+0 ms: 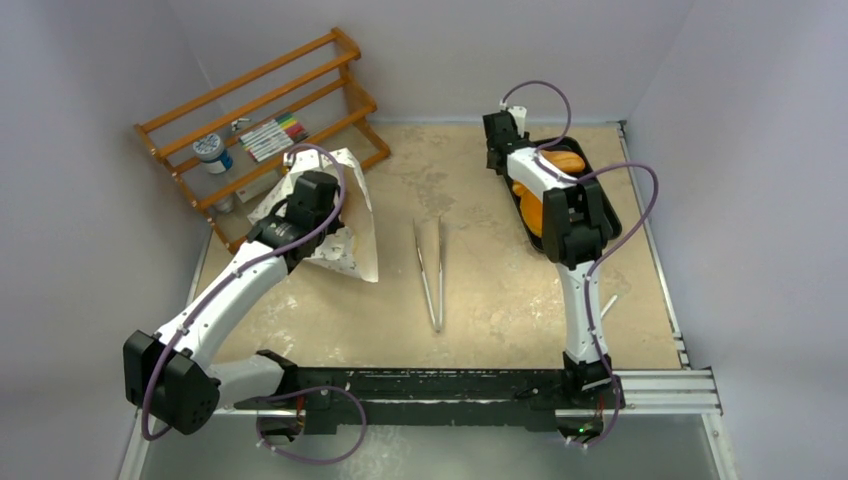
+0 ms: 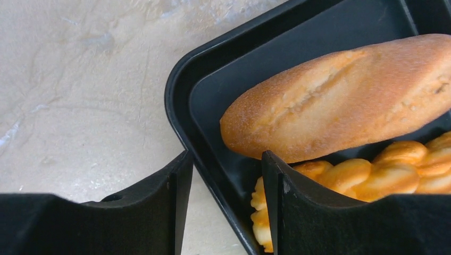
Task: Take the fake bread out of the paper bag
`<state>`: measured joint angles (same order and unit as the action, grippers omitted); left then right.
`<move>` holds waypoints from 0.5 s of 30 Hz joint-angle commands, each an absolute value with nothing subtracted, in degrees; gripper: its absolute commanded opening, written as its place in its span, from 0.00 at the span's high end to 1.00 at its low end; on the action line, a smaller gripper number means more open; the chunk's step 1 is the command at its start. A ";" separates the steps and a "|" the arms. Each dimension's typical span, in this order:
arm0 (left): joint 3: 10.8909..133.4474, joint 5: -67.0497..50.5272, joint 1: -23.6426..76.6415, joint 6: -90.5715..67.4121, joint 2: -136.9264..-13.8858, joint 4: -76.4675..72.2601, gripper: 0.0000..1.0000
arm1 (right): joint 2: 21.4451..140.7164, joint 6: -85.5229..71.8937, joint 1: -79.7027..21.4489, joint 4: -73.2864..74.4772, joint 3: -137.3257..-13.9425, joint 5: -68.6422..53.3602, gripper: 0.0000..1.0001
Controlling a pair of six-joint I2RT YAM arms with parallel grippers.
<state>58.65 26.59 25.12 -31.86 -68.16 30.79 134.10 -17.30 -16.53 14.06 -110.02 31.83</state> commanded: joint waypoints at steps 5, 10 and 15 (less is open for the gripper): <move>61.53 27.42 24.44 -31.37 -67.93 27.43 1.00 | 133.84 -14.20 -16.35 10.71 -109.56 27.09 0.51; 61.70 27.19 24.47 -31.50 -68.47 27.24 1.00 | 134.23 -13.14 -16.35 10.64 -109.56 26.15 0.53; 61.61 27.35 24.48 -31.45 -68.89 27.09 1.00 | 135.37 -12.66 -16.17 10.79 -109.10 24.27 0.57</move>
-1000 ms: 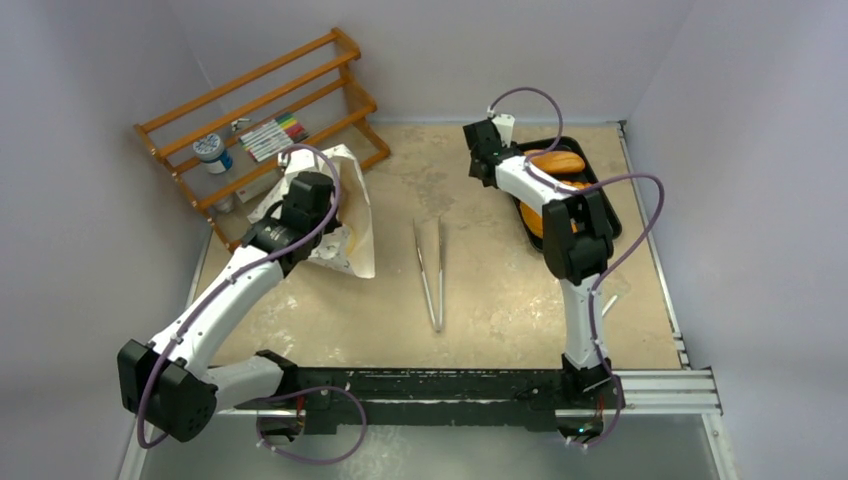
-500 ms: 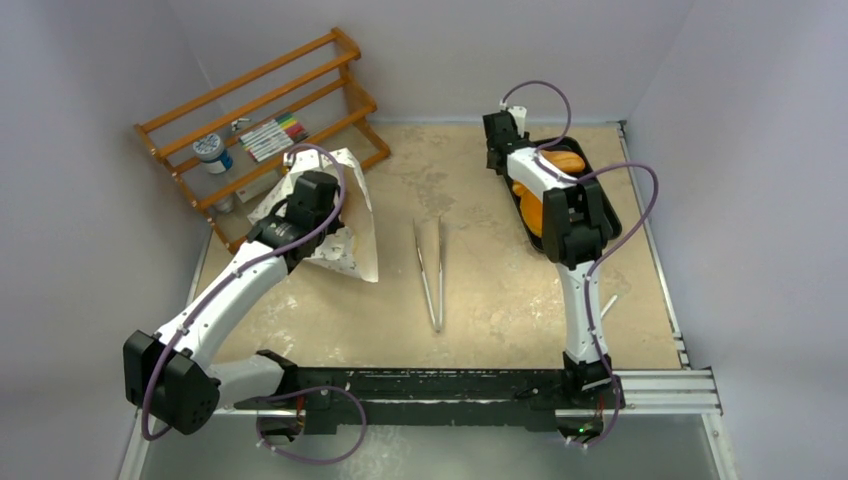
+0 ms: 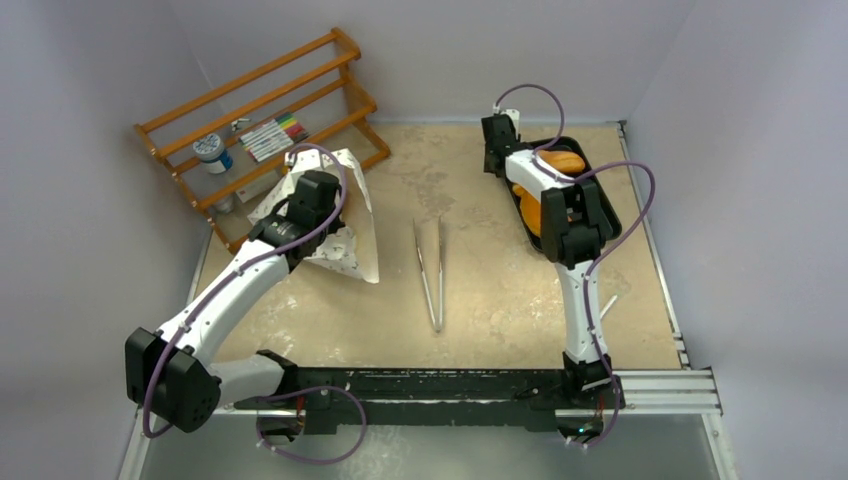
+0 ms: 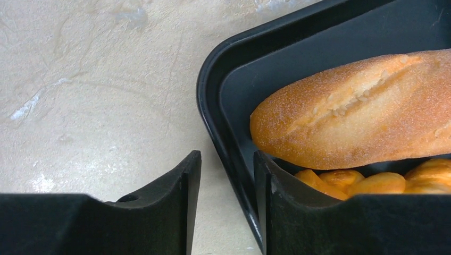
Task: Take the fake bread out of the paper bag
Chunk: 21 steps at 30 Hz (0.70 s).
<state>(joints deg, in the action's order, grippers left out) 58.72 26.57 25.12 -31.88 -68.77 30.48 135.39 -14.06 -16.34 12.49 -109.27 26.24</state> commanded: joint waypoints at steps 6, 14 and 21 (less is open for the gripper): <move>61.70 27.92 24.44 -31.18 -69.09 27.02 1.00 | 137.21 -11.02 -16.08 11.76 -110.52 20.77 0.87; 61.71 28.19 24.40 -31.17 -69.46 27.07 1.00 | 133.45 -5.48 -16.96 4.51 -105.18 17.44 0.99; 62.35 27.97 24.38 -31.33 -69.96 26.96 1.00 | 130.70 5.06 -22.66 -0.92 -100.87 14.29 1.00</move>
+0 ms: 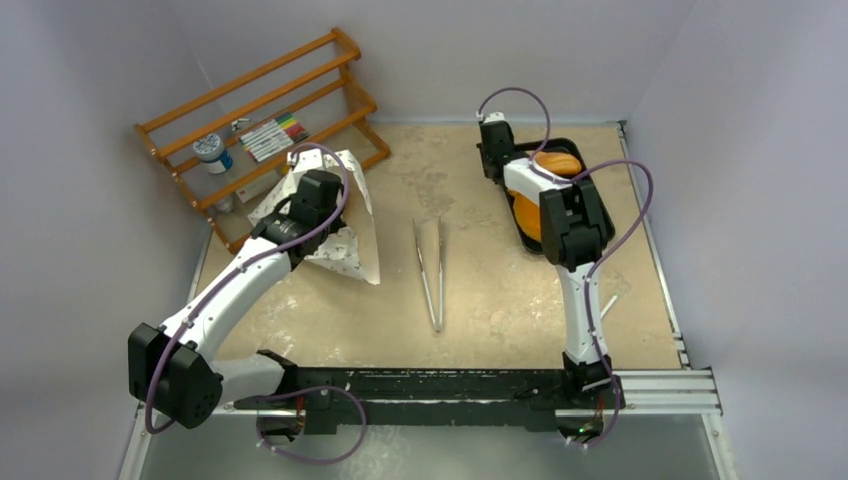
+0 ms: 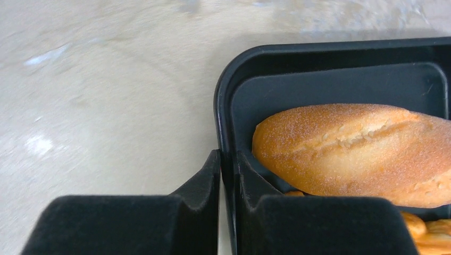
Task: Take the fake bread out of the paper bag
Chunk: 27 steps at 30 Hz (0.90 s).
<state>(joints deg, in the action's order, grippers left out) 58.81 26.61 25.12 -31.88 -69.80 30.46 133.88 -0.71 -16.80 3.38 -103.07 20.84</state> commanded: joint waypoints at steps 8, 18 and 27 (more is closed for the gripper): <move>62.49 28.30 24.36 -31.56 -69.68 27.30 1.00 | 126.75 16.18 -32.33 -8.23 -92.86 9.95 1.00; 61.89 27.83 24.39 -31.92 -69.61 26.86 1.00 | 118.52 16.02 -35.24 -16.65 -80.30 12.14 0.91; 61.96 27.18 24.39 -31.99 -69.79 26.62 1.00 | 115.80 12.03 -35.23 -17.96 -83.02 19.02 0.54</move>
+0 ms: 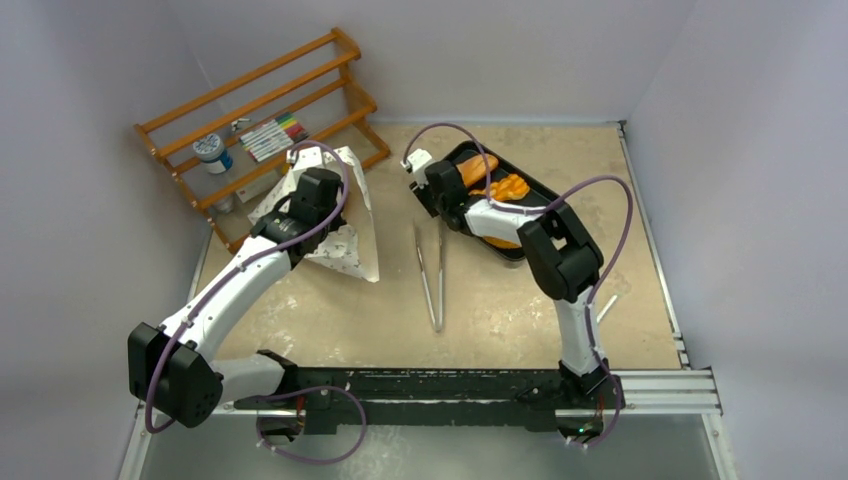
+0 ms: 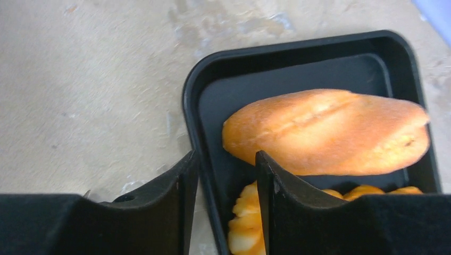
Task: Take the fake bread out of the paper bag
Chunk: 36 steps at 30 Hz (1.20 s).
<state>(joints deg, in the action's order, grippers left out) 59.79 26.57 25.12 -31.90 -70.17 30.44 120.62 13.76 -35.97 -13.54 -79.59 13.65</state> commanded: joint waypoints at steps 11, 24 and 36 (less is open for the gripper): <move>62.24 27.31 24.38 -31.68 -69.59 26.76 1.00 | 109.55 6.75 -36.33 -14.58 -83.64 25.17 0.53; 61.88 26.91 24.42 -31.89 -69.70 25.80 1.00 | 95.62 -25.87 -49.27 7.25 -67.32 38.62 1.00; 61.69 26.43 24.43 -32.26 -69.00 25.70 1.00 | 97.58 -48.50 -51.44 15.03 -57.84 35.46 1.00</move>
